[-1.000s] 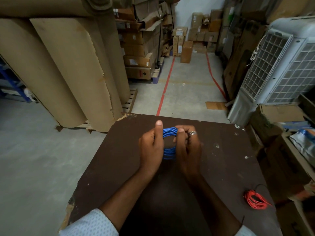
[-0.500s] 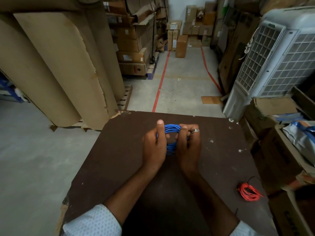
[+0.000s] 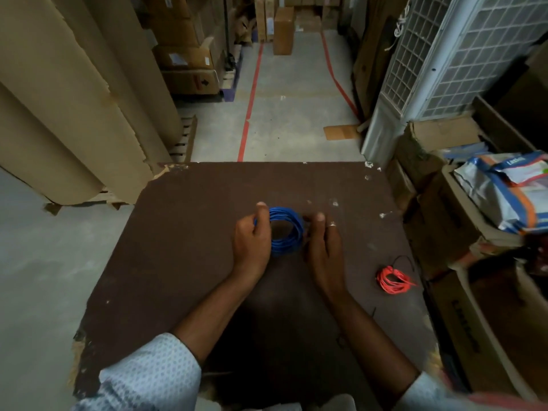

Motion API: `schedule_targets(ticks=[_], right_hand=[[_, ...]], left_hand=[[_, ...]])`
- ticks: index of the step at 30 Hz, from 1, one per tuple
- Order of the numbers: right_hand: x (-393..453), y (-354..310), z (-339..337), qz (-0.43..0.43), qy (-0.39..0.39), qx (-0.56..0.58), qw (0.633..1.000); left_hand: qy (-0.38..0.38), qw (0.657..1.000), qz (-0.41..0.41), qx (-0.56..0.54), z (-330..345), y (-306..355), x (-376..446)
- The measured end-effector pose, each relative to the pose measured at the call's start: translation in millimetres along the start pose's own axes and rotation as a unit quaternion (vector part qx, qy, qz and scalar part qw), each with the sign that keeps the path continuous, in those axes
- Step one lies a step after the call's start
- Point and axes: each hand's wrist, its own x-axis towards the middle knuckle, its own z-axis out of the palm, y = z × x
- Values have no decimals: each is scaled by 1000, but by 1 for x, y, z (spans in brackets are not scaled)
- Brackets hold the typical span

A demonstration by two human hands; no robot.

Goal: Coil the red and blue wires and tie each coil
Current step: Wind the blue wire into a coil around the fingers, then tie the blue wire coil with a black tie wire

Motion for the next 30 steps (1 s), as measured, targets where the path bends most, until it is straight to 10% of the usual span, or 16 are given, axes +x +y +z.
schedule_targets(ticks=[13, 30], right_hand=[[-24, 169, -162, 193, -138, -445, 864], [-40, 189, -147, 197, -205, -460, 842]], left_hand=[[-49, 992, -84, 77, 66, -61, -27], [-38, 990, -129, 51, 70, -100, -50]])
